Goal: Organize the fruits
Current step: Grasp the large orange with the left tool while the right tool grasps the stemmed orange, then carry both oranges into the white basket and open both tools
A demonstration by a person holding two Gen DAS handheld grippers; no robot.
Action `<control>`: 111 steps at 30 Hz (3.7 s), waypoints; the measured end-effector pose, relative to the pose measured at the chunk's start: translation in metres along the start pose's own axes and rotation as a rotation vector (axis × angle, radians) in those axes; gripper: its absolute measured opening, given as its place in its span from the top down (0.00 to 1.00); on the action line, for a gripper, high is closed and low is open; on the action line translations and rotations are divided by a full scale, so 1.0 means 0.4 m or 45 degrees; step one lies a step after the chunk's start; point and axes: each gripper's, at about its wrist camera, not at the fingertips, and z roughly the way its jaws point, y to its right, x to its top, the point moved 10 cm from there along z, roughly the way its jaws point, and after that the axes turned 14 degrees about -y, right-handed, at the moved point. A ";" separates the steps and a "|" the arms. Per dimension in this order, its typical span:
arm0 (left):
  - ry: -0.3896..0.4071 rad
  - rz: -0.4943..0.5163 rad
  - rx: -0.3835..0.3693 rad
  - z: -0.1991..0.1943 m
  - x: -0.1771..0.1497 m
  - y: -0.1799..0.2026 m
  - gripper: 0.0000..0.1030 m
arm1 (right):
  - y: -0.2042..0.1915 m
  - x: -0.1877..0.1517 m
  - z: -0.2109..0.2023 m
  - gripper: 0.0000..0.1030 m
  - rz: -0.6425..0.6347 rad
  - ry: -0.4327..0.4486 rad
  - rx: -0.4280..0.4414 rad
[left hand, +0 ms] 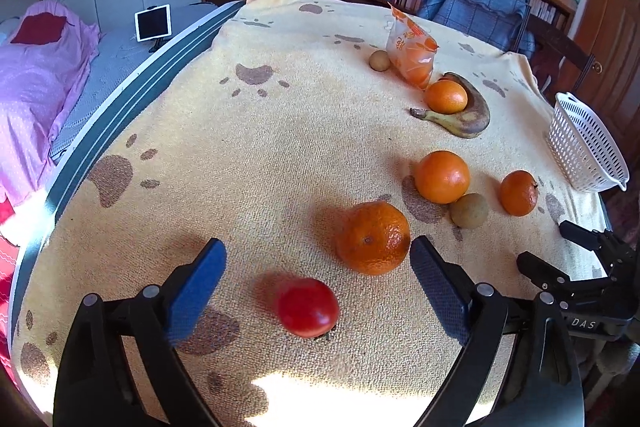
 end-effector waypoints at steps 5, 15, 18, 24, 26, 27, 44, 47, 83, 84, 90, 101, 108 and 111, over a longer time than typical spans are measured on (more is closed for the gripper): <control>0.017 0.048 0.012 -0.005 0.002 0.019 0.16 | -0.001 0.000 -0.001 0.02 0.000 0.001 0.000; -0.033 0.114 -0.010 0.049 0.017 0.062 0.54 | -0.001 0.000 -0.001 0.02 0.000 0.001 -0.001; -0.014 0.102 -0.070 0.040 0.020 0.062 0.61 | -0.003 0.001 -0.002 0.02 -0.001 0.001 -0.004; 0.054 -0.015 -0.137 0.008 0.034 0.020 0.61 | -0.005 0.002 0.000 0.02 -0.002 -0.001 -0.023; 0.068 -0.055 -0.144 -0.005 0.038 -0.001 0.61 | -0.005 0.002 0.001 0.02 0.000 -0.003 -0.026; 0.073 -0.072 -0.134 -0.010 0.041 -0.013 0.61 | -0.004 0.003 0.002 0.02 0.001 -0.004 -0.026; 0.170 -0.112 -0.030 -0.116 0.061 -0.094 0.61 | -0.036 0.059 -0.042 0.22 -0.006 0.089 0.025; 0.177 -0.092 -0.025 -0.122 0.061 -0.081 0.61 | -0.050 0.088 -0.035 0.33 -0.021 0.085 0.033; 0.138 -0.023 0.009 -0.090 0.044 0.026 0.61 | 0.248 0.097 -0.258 0.60 0.328 0.406 0.049; 0.138 -0.016 0.011 -0.090 0.045 0.034 0.61 | 0.273 0.094 -0.262 0.60 0.356 0.415 0.038; 0.130 0.017 0.024 -0.085 0.050 0.076 0.61 | 0.408 0.079 -0.284 0.60 0.493 0.456 -0.047; 0.128 0.067 0.041 -0.085 0.058 0.140 0.61 | 0.507 0.077 -0.286 0.60 0.572 0.499 -0.173; 0.128 0.121 0.041 -0.084 0.061 0.196 0.61 | 0.541 0.052 -0.313 0.58 0.647 0.592 -0.190; 0.133 0.149 0.033 -0.085 0.068 0.230 0.61 | 0.560 0.043 -0.340 0.50 0.691 0.670 -0.234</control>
